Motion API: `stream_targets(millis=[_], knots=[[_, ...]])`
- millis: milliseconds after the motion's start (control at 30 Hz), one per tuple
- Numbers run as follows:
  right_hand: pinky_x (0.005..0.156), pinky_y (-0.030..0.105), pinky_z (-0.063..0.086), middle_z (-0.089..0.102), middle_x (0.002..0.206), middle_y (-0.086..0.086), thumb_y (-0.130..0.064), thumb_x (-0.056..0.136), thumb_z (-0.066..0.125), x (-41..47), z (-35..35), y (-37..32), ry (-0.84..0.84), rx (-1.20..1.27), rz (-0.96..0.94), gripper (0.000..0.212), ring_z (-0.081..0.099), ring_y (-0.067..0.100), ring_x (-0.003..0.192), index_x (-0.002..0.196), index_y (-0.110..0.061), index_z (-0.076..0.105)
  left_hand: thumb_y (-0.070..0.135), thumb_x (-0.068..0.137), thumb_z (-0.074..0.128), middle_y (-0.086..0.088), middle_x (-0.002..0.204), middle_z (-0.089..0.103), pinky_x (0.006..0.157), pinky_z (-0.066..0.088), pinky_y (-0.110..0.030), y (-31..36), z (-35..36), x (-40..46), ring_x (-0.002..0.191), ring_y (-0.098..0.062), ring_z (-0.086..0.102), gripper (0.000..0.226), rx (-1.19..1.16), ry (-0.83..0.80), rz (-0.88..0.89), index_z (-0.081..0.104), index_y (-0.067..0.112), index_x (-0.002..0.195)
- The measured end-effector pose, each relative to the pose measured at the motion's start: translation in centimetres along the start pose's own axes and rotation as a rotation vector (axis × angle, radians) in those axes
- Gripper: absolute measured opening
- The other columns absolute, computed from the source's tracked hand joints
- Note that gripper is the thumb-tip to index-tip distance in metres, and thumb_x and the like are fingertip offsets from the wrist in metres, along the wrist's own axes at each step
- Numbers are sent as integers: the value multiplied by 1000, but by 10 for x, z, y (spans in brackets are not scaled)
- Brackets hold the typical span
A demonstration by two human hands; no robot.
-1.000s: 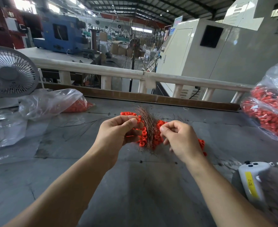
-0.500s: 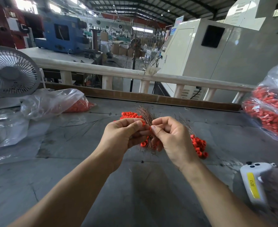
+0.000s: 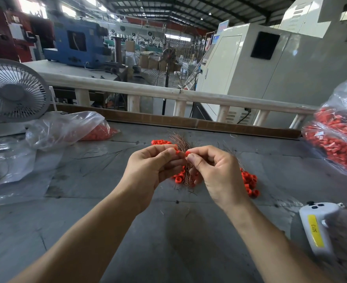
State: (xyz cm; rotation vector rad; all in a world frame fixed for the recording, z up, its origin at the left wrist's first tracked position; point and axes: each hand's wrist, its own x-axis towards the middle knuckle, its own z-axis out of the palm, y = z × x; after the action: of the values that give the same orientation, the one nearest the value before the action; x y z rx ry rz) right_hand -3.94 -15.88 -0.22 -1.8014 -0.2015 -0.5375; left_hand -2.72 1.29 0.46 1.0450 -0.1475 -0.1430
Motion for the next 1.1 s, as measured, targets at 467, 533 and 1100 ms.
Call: stream_targets(millis=[467, 533, 1100], knots=[[73, 15, 54, 75, 86, -19, -21, 90, 79, -3, 0, -12, 70, -165, -222, 14, 73, 4, 82, 93, -35, 76, 4, 93, 65, -17, 91, 78, 80, 64, -35, -2, 6, -5, 88, -29, 77, 13, 249, -68, 190, 73, 4, 104], [76, 13, 52, 75, 88, -16, -20, 89, 79, -3, 0, -13, 67, -188, -263, 12, 72, 3, 86, 94, -30, 77, 4, 93, 65, -16, 89, 78, 78, 64, -33, -3, 5, -5, 86, -27, 77, 12, 276, -70, 218, 73, 5, 103], [87, 13, 52, 75, 98, -4, -4, 87, 80, -4, 0, -21, 33, -393, -455, 15, 69, 4, 94, 101, -10, 81, 7, 93, 68, -9, 87, 79, 74, 61, -27, -6, 5, -3, 83, -23, 77, 11, 323, -48, 292, 76, 12, 99]])
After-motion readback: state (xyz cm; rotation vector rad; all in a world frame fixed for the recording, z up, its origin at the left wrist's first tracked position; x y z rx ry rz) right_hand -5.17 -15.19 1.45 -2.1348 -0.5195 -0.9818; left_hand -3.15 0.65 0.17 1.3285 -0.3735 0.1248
